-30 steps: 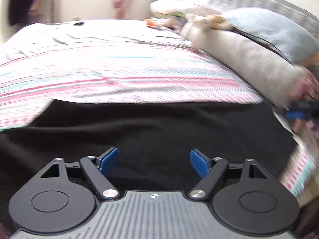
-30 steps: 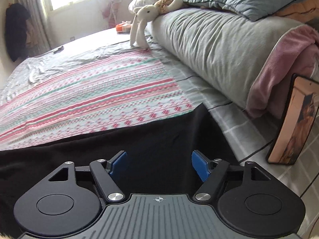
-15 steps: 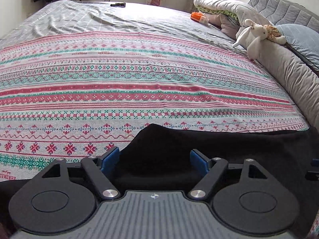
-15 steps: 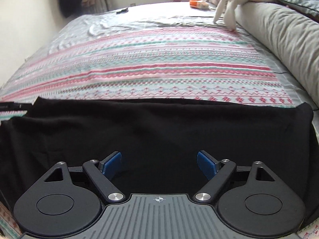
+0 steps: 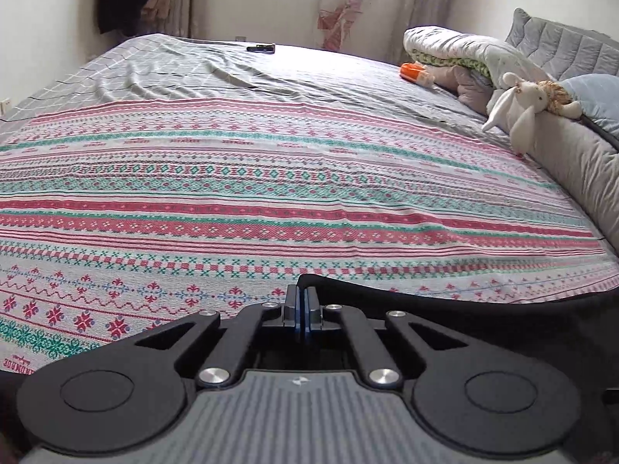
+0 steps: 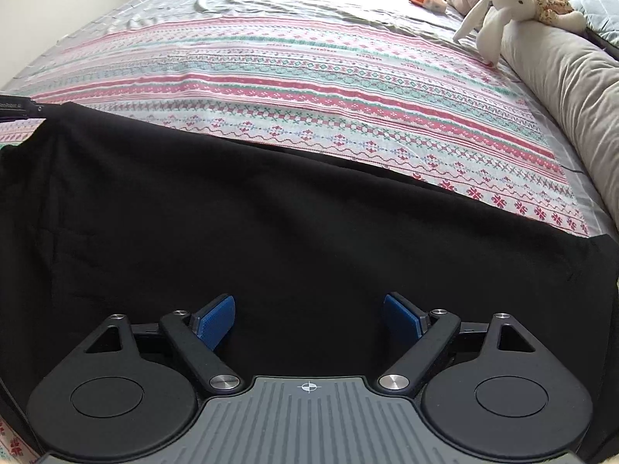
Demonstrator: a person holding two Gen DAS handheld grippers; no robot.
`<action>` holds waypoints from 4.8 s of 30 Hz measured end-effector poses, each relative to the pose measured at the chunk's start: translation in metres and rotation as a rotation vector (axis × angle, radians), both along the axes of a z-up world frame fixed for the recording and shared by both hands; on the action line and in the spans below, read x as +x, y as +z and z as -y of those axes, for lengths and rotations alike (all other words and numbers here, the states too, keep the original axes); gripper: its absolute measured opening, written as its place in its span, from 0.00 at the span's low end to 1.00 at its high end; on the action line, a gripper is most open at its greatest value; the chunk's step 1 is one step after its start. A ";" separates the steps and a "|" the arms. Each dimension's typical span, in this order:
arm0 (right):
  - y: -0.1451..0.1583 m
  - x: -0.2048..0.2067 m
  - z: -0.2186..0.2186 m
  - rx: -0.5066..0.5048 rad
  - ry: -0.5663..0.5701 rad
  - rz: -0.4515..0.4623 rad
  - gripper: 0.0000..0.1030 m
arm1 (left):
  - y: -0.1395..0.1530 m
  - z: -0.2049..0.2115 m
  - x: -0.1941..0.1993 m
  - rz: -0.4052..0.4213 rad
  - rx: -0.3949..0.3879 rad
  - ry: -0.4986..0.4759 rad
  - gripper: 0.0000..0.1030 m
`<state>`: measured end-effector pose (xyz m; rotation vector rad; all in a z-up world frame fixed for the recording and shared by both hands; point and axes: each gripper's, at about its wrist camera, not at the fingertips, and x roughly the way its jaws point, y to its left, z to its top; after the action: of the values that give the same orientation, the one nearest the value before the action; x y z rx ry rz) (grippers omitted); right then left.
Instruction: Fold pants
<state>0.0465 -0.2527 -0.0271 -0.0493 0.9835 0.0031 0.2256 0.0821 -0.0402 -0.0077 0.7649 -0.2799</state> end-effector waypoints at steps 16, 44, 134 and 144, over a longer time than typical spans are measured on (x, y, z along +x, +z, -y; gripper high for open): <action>0.001 -0.010 0.067 -0.014 -0.187 0.019 0.84 | 0.036 0.025 -0.075 0.028 0.078 0.029 0.88; 0.002 -0.173 0.261 0.429 -0.713 0.117 0.54 | -0.004 0.138 -0.228 -0.034 -0.122 -0.327 1.00; 0.010 -0.096 -0.248 0.023 0.755 0.216 0.76 | 0.030 -0.188 -0.248 0.011 -0.264 0.852 0.83; 0.003 -0.101 -0.262 0.054 0.825 0.188 0.21 | 0.024 -0.193 -0.231 0.016 -0.244 0.844 0.45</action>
<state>-0.0548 0.0098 -0.0240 -0.3955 0.7182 0.7681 -0.0053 0.2754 -0.0161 -0.5459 0.6483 0.4315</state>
